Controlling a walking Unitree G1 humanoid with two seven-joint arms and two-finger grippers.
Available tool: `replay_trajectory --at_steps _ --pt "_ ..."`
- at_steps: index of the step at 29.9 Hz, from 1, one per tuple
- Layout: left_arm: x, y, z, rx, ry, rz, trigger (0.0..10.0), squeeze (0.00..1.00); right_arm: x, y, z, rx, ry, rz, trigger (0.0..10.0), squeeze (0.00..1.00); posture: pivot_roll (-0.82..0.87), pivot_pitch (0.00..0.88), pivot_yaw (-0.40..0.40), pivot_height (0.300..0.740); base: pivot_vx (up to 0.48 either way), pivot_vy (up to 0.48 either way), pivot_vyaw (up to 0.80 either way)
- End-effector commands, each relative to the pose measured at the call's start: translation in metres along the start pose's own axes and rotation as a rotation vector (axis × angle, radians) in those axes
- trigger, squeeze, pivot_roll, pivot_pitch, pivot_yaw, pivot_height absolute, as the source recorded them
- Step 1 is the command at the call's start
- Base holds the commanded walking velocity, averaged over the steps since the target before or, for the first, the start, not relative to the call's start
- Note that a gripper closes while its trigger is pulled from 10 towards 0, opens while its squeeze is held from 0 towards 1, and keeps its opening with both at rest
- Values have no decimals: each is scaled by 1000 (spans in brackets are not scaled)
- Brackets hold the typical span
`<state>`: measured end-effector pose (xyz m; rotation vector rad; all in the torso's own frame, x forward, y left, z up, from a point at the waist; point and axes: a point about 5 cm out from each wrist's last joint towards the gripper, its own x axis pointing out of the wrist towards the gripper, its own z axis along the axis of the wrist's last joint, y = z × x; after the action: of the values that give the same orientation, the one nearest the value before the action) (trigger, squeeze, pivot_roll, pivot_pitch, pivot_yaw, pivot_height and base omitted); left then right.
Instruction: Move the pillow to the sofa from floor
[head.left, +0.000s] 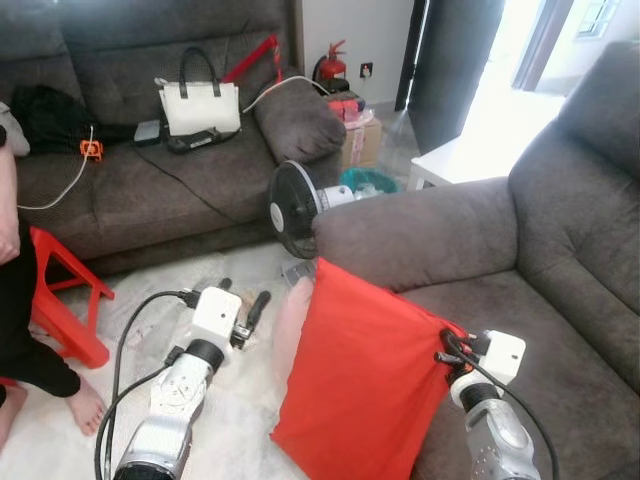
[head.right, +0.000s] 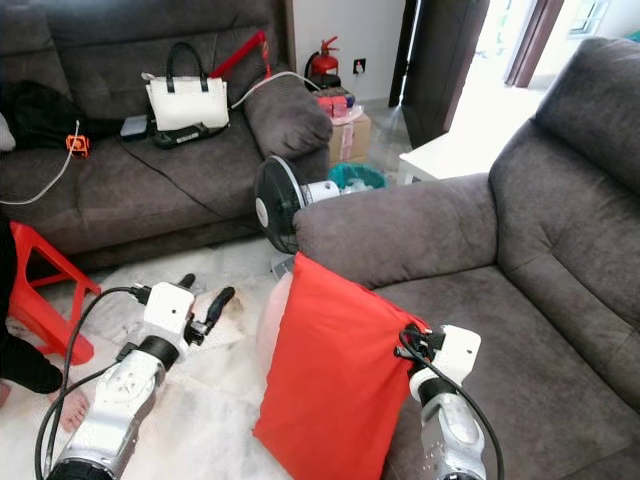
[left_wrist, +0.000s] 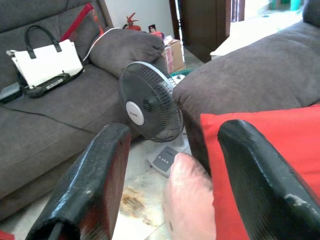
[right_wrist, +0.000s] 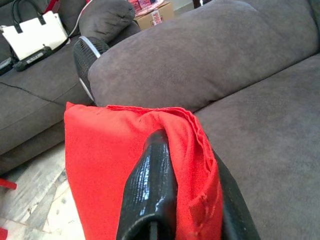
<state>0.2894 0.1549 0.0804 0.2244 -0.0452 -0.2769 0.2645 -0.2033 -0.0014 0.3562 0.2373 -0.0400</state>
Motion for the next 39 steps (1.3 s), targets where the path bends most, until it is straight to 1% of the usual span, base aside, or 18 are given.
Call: replay_trajectory --at_steps 1,13,15,24,39 --pt "1 2 2 -3 -5 4 10000 0 7 -2 24 -21 -115 -3 10000 0 107 0 -24 740 0 480 0" --pt "1 5 2 -9 -2 24 10000 0 8 -4 27 -19 -127 -12 10000 0 109 0 -34 740 0 480 0" --pt "1 5 2 -10 -3 26 10000 0 8 -4 28 -23 -122 -12 10000 0 108 0 -37 740 0 197 0" --pt "2 3 3 -10 -10 33 10000 0 9 -4 28 -25 -113 -8 10000 0 110 0 -45 740 0 0 -770" --pt "0 6 2 -14 -7 53 10000 0 11 -4 29 -38 -101 -3 10000 0 113 0 -53 740 0 0 -782"
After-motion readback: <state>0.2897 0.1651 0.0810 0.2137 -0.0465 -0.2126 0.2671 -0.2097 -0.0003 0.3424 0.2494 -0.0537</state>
